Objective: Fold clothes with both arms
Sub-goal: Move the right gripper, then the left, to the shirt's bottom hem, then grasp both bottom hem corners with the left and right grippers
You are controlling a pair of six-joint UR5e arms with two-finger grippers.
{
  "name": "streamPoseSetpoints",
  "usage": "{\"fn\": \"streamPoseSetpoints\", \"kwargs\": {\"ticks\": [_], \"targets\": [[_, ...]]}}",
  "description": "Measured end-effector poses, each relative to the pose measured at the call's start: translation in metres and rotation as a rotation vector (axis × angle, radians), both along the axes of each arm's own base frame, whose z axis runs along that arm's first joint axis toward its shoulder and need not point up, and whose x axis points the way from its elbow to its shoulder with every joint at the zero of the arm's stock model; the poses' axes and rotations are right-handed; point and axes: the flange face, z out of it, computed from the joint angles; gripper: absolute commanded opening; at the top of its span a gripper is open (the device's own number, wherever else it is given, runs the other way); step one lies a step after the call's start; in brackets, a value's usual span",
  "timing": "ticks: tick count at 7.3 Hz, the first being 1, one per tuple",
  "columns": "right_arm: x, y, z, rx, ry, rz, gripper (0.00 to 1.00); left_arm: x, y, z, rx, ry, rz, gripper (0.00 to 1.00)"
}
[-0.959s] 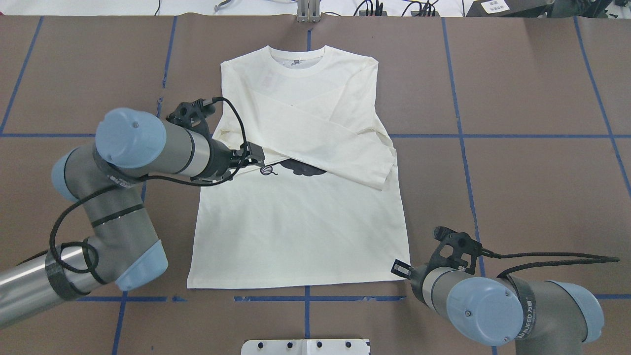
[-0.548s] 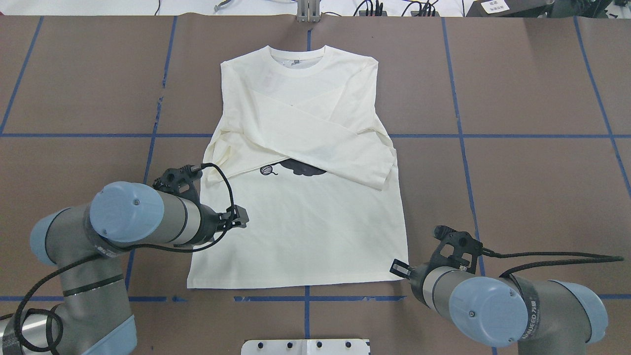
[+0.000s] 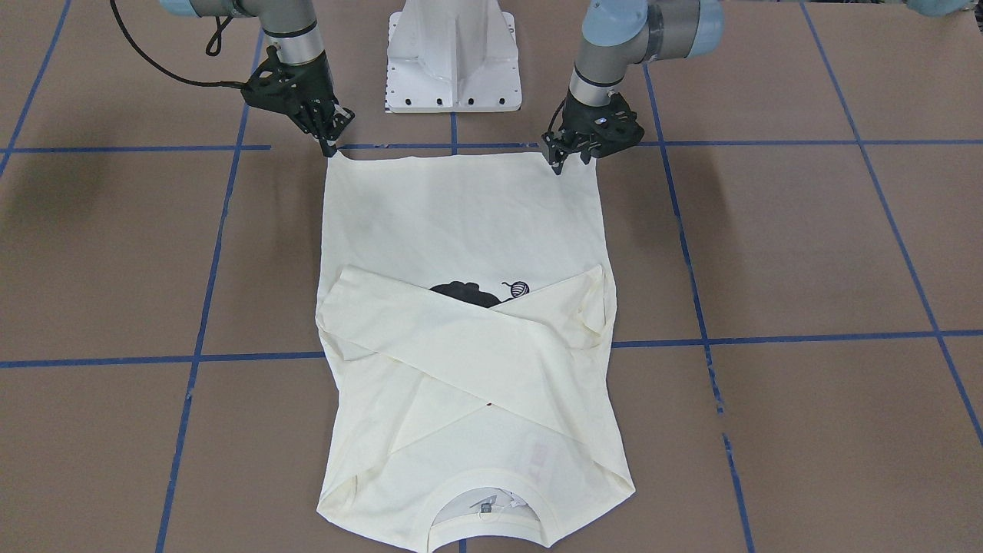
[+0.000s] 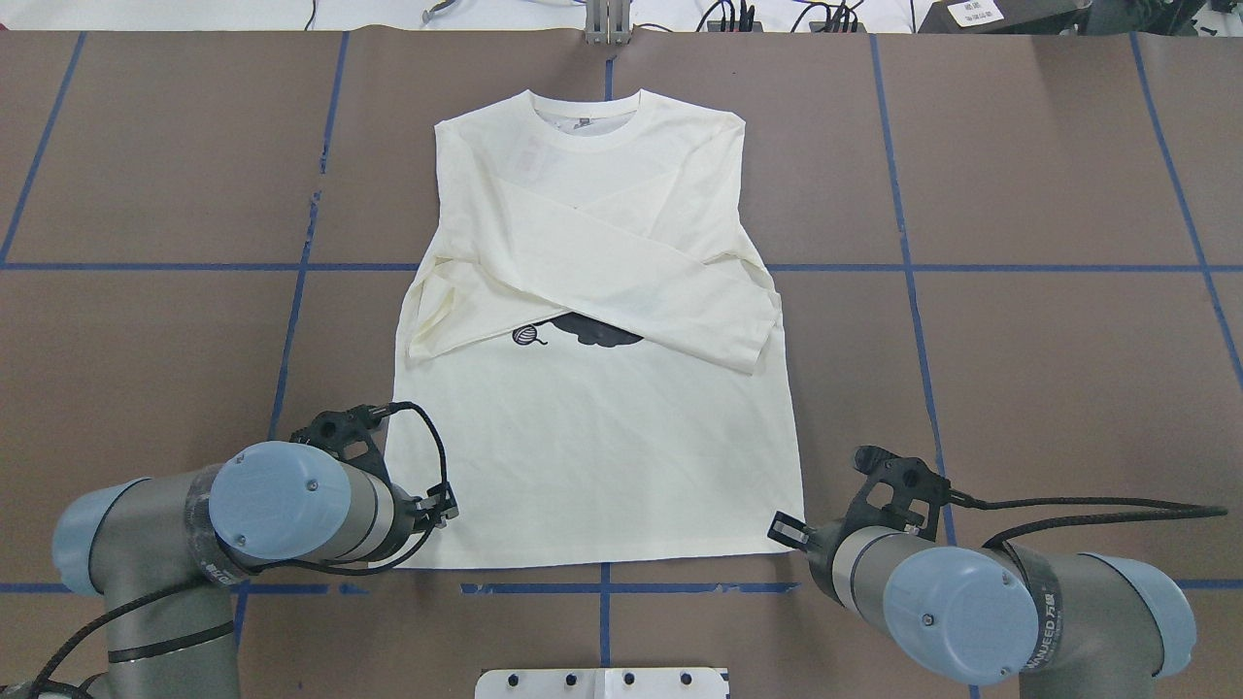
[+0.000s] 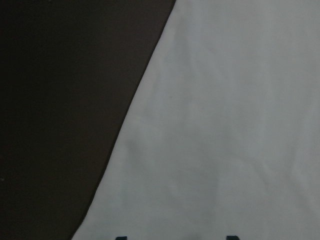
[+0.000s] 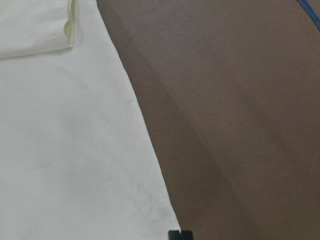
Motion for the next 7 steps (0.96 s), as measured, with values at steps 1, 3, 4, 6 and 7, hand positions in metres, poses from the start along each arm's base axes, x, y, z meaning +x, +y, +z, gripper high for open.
{"fn": "streamPoseSetpoints", "kwargs": {"ticks": [1,3,4,6,7], "targets": [[0.000,0.000,0.000,0.000,0.001,0.000,0.00,-0.001,0.003,0.006,-0.007,-0.023,0.003,0.64],[-0.001,0.000,0.001,0.001,0.003,0.000,0.00,-0.004,0.008,0.018,-0.016,-0.049,0.010,0.65],[-0.001,0.000,0.002,0.001,0.004,0.000,0.00,-0.008,0.009,0.019,-0.018,-0.053,0.012,0.64],[-0.002,0.001,0.003,0.002,0.006,0.001,0.00,-0.019,0.016,0.019,-0.021,-0.057,0.020,0.54],[-0.002,0.000,0.003,0.002,0.008,0.001,0.00,-0.019,0.021,0.020,-0.023,-0.058,0.029,0.53]]}}
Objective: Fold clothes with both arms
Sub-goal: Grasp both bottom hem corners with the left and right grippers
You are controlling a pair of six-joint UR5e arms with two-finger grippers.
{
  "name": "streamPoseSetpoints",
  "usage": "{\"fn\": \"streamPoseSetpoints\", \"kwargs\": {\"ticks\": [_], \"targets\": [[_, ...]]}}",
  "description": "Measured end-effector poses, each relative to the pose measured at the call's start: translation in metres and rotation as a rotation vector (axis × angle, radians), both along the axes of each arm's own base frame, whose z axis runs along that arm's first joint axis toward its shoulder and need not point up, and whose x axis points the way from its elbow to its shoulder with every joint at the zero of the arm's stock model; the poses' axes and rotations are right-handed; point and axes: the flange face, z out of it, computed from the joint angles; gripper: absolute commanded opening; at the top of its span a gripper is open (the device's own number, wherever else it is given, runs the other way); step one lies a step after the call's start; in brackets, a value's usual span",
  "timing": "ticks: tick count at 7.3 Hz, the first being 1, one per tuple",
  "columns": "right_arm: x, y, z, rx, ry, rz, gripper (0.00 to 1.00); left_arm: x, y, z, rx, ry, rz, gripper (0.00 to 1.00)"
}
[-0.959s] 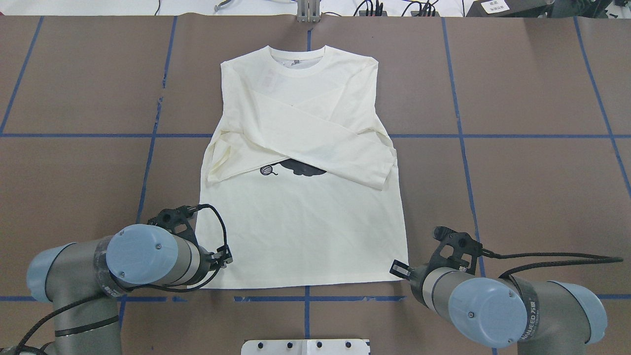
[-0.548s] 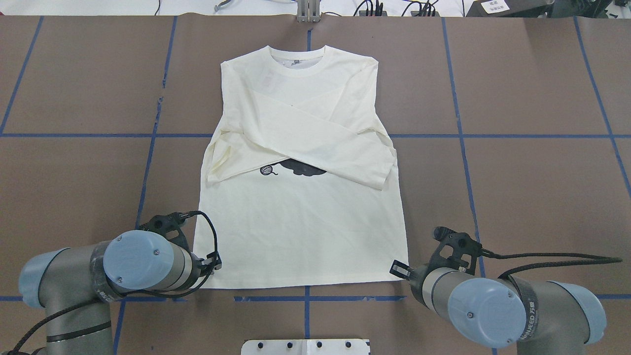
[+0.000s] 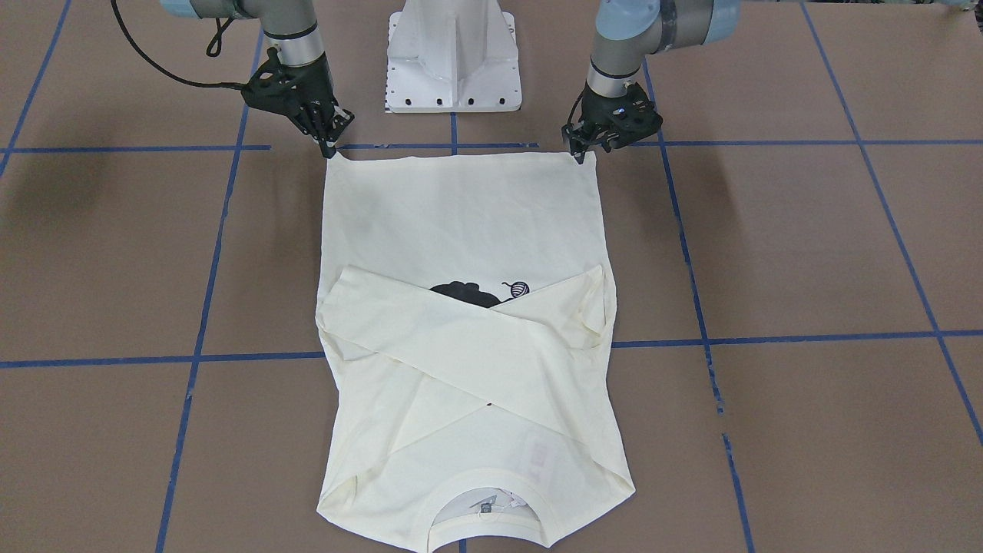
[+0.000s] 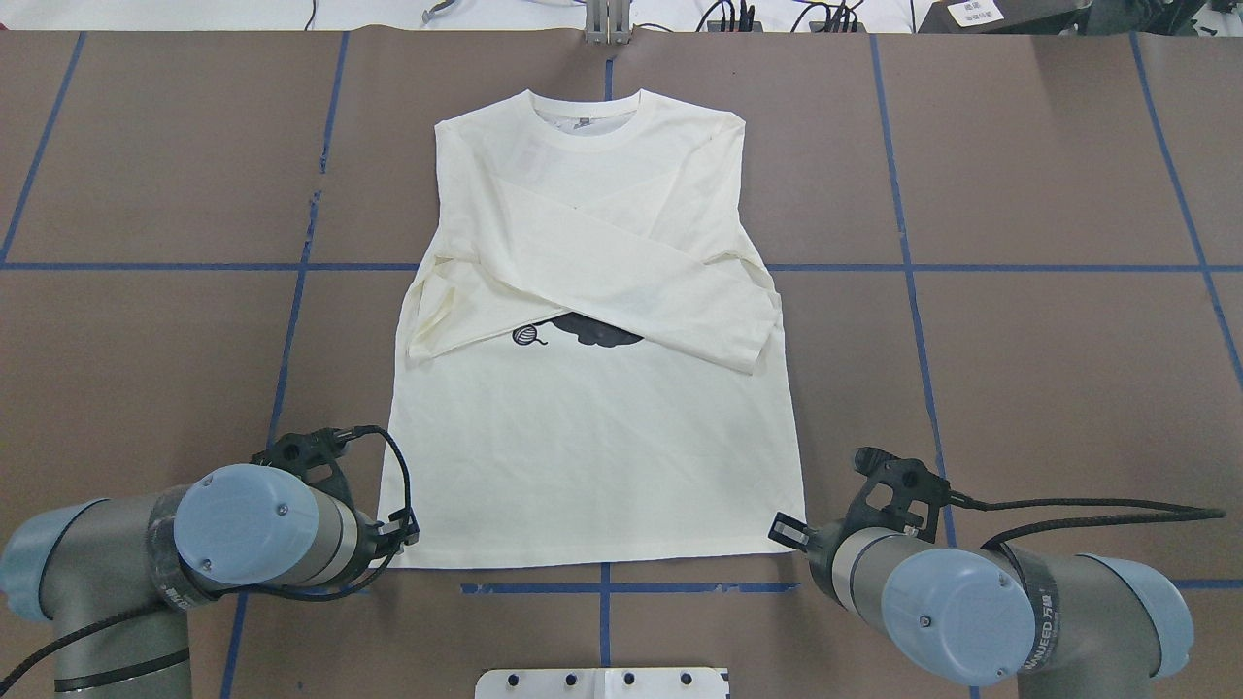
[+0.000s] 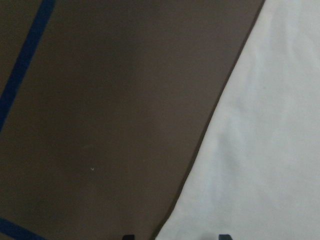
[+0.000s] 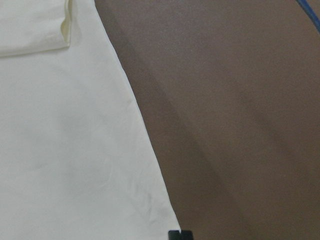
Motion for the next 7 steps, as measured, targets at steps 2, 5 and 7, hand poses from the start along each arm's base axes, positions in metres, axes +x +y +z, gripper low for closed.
{"fn": "streamPoseSetpoints", "kwargs": {"ticks": [2,5,7], "targets": [[0.0000,-0.0001,0.0010,0.000,0.002,0.001,0.00,0.0027,0.0057,0.0033,-0.003,-0.006,0.012,0.53],[-0.0011,-0.0004,0.0034,0.001,0.008,0.002,0.00,0.0074,0.0096,0.0069,-0.001,-0.012,0.020,0.00],[-0.0008,-0.0009,0.0051,0.001,0.011,0.003,0.00,0.0075,0.0101,0.0048,-0.002,-0.007,0.024,0.00]]}}
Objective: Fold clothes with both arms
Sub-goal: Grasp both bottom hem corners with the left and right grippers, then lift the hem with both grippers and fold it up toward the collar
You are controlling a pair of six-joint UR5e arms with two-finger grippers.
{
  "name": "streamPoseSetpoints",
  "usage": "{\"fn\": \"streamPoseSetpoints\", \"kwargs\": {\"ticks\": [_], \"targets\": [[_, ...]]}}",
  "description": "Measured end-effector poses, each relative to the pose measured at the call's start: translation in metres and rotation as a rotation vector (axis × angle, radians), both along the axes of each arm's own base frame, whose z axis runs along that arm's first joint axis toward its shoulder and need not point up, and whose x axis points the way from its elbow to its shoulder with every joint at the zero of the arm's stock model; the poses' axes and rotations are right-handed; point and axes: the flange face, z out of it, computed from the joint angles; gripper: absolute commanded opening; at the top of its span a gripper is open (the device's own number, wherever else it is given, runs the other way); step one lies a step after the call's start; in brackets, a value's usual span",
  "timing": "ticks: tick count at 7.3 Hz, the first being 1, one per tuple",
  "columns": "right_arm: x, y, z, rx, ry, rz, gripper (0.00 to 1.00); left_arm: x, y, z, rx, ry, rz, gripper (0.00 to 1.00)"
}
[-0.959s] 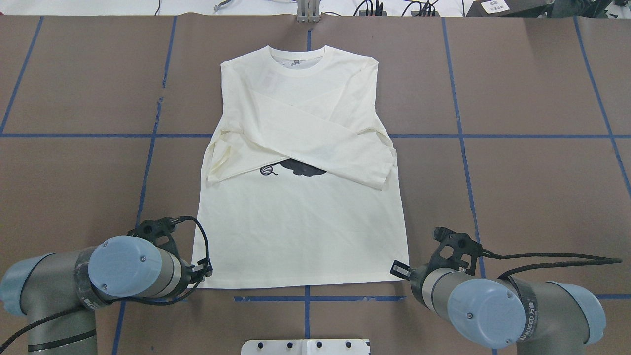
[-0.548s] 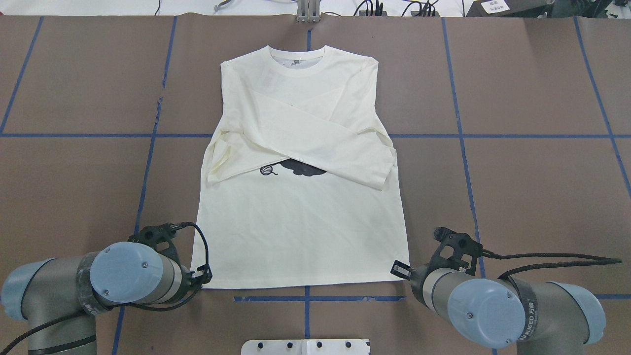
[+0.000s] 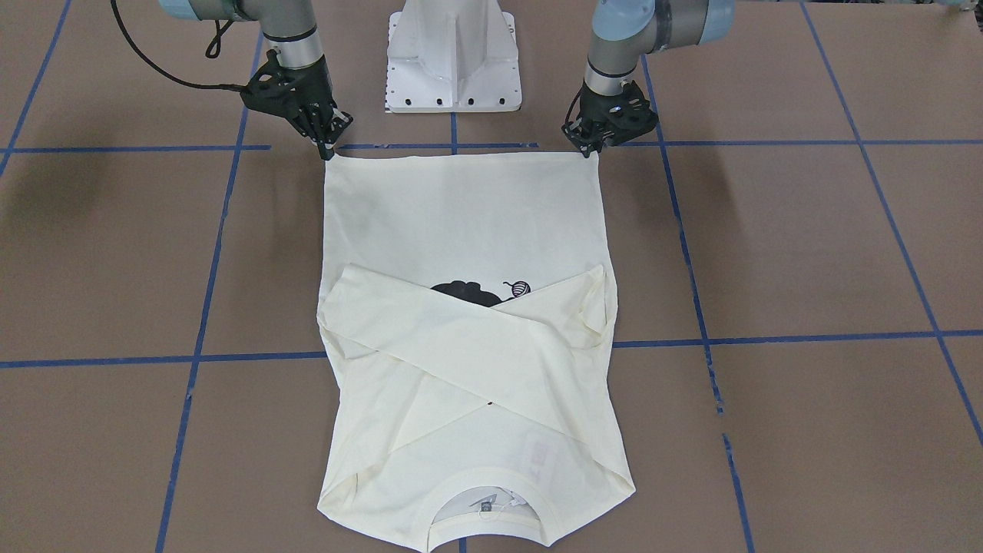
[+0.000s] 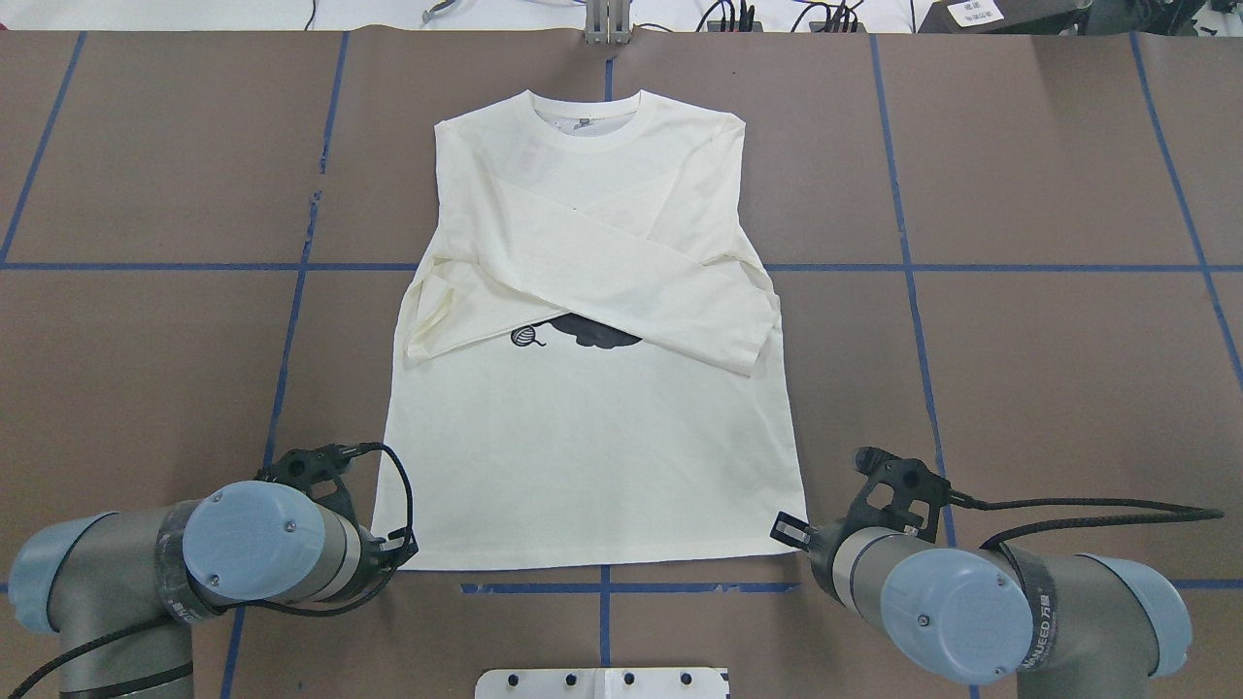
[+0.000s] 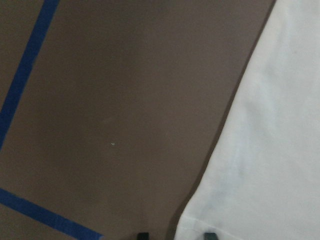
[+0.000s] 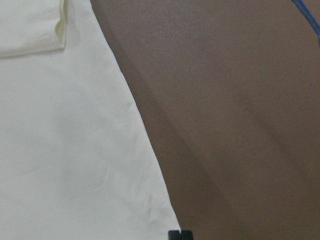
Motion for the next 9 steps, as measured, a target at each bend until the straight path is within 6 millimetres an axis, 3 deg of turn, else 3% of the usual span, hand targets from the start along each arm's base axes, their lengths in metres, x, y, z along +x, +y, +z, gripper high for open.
{"fn": "streamPoseSetpoints", "kwargs": {"ticks": [5,8,9], "targets": [[0.011,0.004,-0.001,-0.001,-0.005,-0.006,0.00,-0.018,0.005,-0.033,0.010,0.066,-0.009,0.00],[0.078,0.050,-0.026,-0.005,-0.064,-0.101,0.00,-0.056,0.054,-0.093,-0.043,0.150,0.011,0.00],[0.096,0.051,-0.035,-0.005,-0.082,-0.104,0.00,-0.070,0.059,-0.109,-0.046,0.175,0.015,0.00]]}}
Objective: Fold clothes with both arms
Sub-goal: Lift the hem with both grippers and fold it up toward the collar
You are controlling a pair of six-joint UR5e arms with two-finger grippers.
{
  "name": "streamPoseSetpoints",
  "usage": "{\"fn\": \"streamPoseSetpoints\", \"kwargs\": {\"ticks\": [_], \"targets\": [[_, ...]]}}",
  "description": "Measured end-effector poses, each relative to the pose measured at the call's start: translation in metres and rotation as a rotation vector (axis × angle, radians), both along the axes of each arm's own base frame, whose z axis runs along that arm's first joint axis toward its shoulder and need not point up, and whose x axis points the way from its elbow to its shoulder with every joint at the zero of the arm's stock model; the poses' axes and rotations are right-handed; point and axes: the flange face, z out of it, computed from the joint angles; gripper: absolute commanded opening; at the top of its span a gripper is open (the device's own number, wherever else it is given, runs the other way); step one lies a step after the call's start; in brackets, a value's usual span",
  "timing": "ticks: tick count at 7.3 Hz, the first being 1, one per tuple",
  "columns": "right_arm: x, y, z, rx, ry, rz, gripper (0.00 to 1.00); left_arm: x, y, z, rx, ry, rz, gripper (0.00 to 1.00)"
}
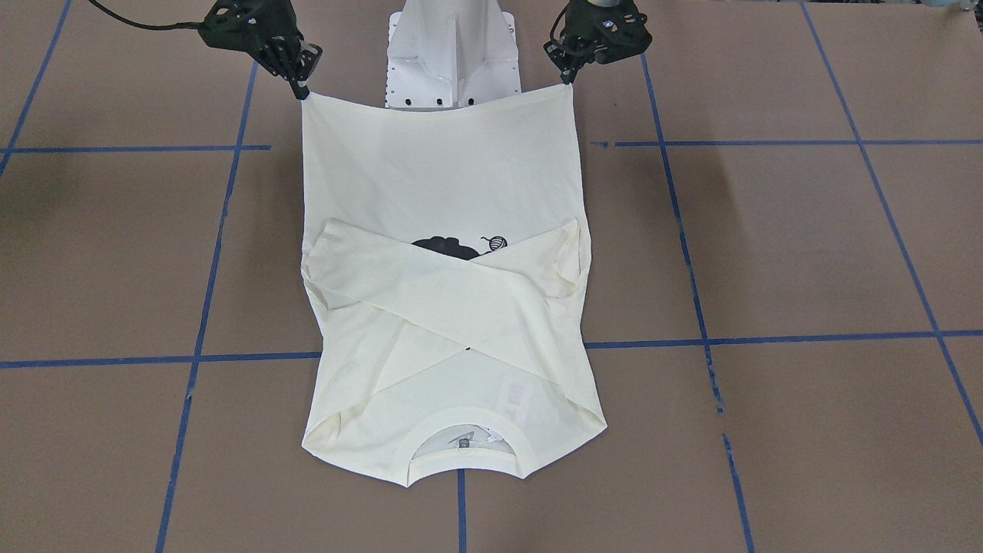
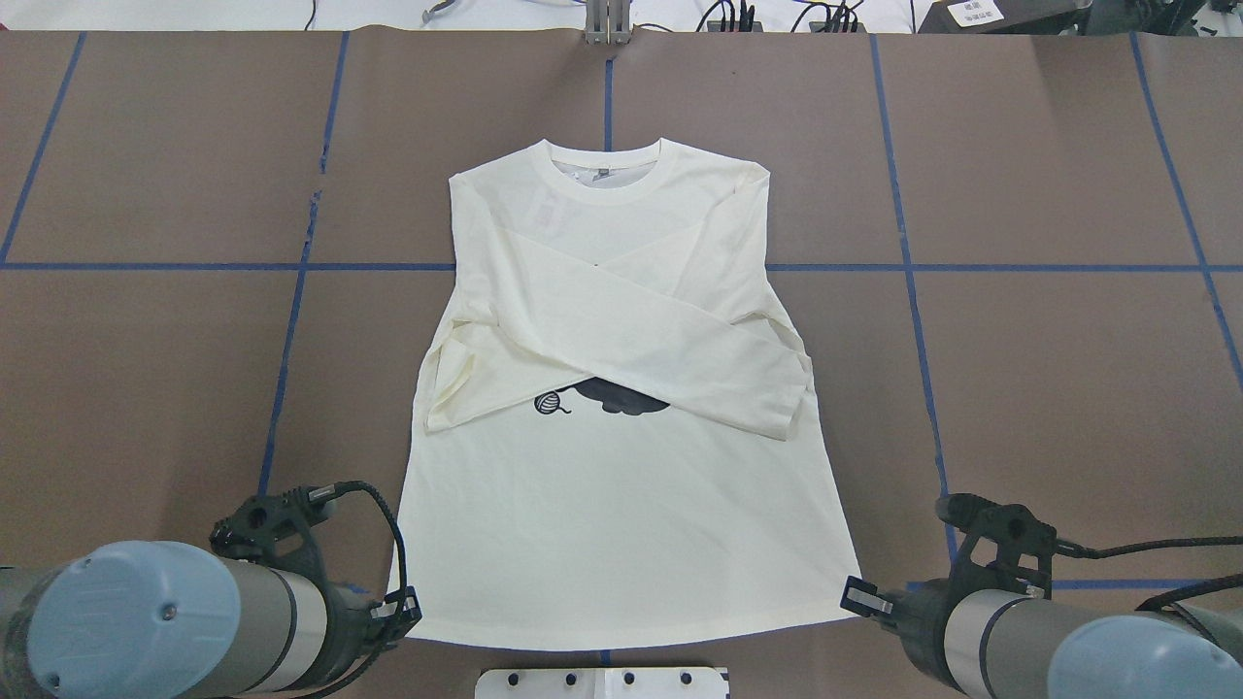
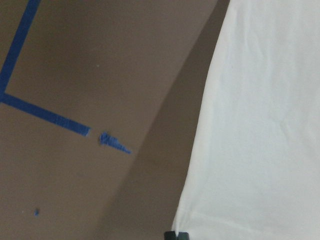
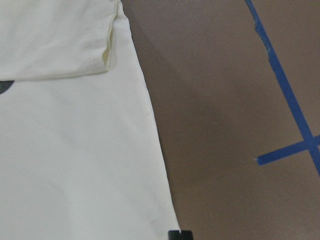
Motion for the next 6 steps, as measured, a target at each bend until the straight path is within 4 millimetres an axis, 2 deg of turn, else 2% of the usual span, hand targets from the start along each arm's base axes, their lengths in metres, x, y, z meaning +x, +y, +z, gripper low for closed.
{"fn": "streamPoseSetpoints", "kwargs": {"ticks": [1,2,3,4,6], "targets": [[0.011,-0.009,-0.007,0.003,-0.015,0.022,0.00,-0.005,-0.004,-0.006,0.015,0.009,-0.003,0.00],[0.012,-0.029,-0.014,0.019,-0.031,0.059,0.00,-0.007,-0.025,-0.012,0.062,0.018,-0.016,0.00],[0.002,-0.063,-0.021,0.046,-0.041,0.098,0.00,-0.005,-0.062,-0.020,0.121,0.022,-0.052,0.00],[-0.012,-0.114,-0.025,0.062,-0.034,0.124,0.00,0.005,-0.110,-0.022,0.168,-0.002,-0.101,0.00],[-0.034,-0.240,-0.017,0.087,0.037,0.142,0.00,0.021,-0.217,-0.006,0.245,-0.048,-0.191,0.00]]}}
